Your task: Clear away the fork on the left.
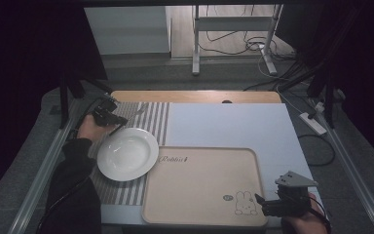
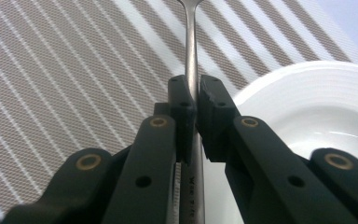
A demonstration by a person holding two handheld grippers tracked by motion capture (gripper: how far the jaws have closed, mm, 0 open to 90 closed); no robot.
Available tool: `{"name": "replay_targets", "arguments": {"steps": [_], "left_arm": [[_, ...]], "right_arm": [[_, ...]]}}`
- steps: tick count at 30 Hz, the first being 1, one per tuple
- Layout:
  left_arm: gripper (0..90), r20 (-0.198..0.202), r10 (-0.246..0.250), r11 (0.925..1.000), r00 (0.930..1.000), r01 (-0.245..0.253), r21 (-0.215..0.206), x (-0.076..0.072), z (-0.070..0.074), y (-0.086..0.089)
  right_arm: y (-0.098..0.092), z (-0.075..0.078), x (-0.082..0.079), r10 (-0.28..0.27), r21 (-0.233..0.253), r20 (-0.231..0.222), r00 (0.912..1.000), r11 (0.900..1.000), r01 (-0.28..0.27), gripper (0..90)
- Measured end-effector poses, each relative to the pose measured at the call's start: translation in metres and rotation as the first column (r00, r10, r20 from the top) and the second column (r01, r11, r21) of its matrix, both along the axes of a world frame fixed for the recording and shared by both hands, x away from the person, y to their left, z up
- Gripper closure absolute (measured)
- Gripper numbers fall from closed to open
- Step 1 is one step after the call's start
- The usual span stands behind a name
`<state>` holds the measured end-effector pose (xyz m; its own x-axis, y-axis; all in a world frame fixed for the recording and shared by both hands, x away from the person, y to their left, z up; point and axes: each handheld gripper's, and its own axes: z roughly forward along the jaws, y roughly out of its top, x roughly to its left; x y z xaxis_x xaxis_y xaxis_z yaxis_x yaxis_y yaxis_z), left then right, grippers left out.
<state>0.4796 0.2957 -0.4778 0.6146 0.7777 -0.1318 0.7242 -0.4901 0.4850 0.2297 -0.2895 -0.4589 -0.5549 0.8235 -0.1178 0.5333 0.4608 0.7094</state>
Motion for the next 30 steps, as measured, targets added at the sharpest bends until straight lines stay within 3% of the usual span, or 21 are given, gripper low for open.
{"name": "replay_targets", "arguments": {"steps": [7,30], "left_arm": [[83.6,-0.003,-0.012,0.999,0.9999,0.012,-0.043,-0.016,-0.003,-0.009],[83.6,0.007,-0.064,0.9964,0.9979,0.064,-0.056,-0.073,-0.007,-0.04]], "right_arm": [[0.0,0.0,0.0,0.003,-0.002,-0.001,1.0,1.0,-0.003,0.0],[0.001,0.0,0.0,0.01,-0.011,0.0,1.0,1.0,-0.01,0.0]]}}
